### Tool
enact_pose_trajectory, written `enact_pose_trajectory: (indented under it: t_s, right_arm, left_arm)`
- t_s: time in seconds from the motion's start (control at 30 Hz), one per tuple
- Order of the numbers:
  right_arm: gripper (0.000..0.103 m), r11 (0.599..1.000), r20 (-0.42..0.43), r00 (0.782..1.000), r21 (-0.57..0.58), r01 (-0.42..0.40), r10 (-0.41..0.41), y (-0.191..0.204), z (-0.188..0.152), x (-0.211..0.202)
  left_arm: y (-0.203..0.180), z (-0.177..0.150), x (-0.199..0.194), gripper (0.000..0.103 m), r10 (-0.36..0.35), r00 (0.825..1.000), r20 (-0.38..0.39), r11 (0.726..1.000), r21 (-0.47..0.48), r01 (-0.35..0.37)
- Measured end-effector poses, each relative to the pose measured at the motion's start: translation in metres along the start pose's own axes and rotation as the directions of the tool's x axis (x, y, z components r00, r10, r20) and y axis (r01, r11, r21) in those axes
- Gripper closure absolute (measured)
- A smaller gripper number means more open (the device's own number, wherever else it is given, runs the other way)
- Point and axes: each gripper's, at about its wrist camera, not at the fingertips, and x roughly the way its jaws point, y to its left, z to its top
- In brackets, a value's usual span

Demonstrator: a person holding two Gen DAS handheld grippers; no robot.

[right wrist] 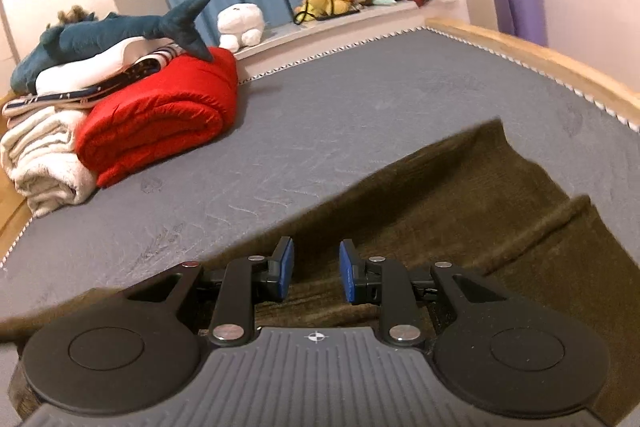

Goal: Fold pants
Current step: 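Grasp the grey waistband with the left gripper, then lift the waistband with the left gripper and fold it toward the leg cuffs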

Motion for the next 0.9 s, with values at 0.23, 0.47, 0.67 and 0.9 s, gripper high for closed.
enact_pose_trajectory:
  t_s: [0.23, 0.47, 0.67, 0.9]
  right_arm:
    - [0.077, 0.997, -0.008, 1.000, 0.078, 0.001, 0.000, -0.004, -0.009, -0.004]
    - [0.077, 0.986, 0.012, 1.000, 0.166, -0.001, -0.001, -0.008, -0.009, -0.005]
    - [0.077, 0.981, 0.051, 0.998, 0.192, 0.024, -0.035, -0.001, -0.009, -0.013]
    - [0.077, 0.965, 0.091, 0.990, 0.252, 0.079, -0.105, -0.019, 0.015, -0.064]
  left_arm:
    - [-0.013, -0.057, -0.033, 0.090, 0.041, 0.999, 0.017, 0.956, -0.291, -0.035]
    - [0.013, -0.107, -0.027, 0.071, 0.015, 0.998, 0.054, 0.746, -0.665, 0.025]
    - [0.028, -0.134, 0.018, 0.071, -0.003, 0.998, 0.059, 0.673, -0.738, 0.046]
    - [0.051, -0.151, 0.035, 0.071, -0.037, 0.991, 0.129, 0.567, -0.814, 0.127]
